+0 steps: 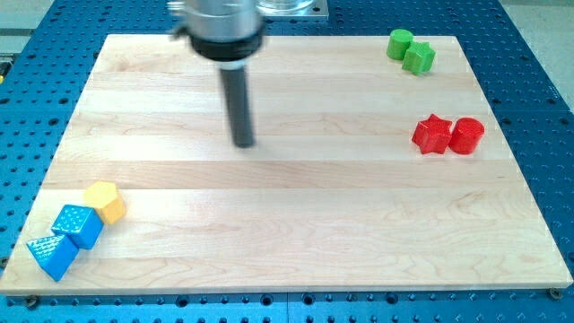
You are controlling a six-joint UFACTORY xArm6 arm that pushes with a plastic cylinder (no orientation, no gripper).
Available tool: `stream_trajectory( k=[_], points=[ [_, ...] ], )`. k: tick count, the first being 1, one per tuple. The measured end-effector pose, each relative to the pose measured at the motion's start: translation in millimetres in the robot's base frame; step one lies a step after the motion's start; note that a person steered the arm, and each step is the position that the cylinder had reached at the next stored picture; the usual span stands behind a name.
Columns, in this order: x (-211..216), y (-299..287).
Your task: Move the red blocks into the group of blocks
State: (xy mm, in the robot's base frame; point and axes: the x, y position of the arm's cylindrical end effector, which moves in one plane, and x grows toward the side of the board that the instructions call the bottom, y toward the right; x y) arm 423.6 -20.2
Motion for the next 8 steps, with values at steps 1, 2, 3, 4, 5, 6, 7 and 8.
stream_trajectory(
  k=[1,2,3,4,5,6,7,8],
  points=[
    [61.3,104.1],
    [113.9,207.4],
    [49.8,295.3],
    [15.5,337.2],
    [14.6,323.7],
    [-6.6,248.6],
    [-12.0,102.7],
    [-12.0,-64.9]
  ],
)
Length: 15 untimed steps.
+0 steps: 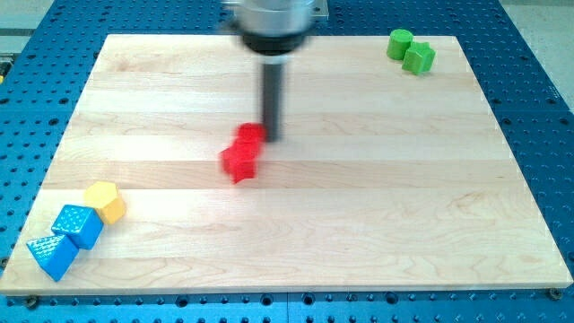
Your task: Move the red blocks into the group of blocks
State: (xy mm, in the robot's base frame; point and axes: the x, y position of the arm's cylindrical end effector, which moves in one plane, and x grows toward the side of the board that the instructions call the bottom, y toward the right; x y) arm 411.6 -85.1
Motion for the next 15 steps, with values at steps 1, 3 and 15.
stream_trajectory(
  k=[1,3,15],
  points=[
    [-18.2,-62.7],
    [25.8,-87.3],
    [186.8,-85.5]
  ],
)
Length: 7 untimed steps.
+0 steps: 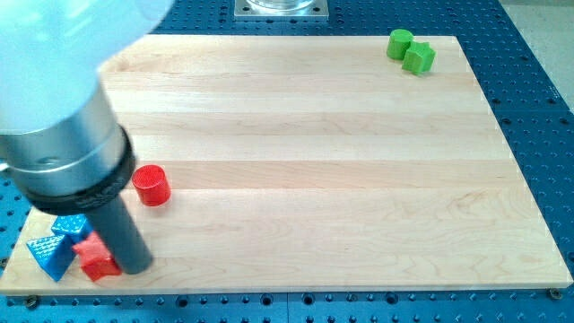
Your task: Move the red blocks into the group of blocks
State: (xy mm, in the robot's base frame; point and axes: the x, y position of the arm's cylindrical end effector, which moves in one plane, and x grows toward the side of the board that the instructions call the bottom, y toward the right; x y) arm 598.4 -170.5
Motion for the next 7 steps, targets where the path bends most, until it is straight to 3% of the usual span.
stream_trajectory(
  k=[1,3,4,5,6,7],
  points=[
    [3.9,5.9],
    [-97.6,130.5],
    [-115.3,94.8],
    [-101.2,24.5],
    [-82.9,5.3],
    [-123.4,12.3]
  ],
)
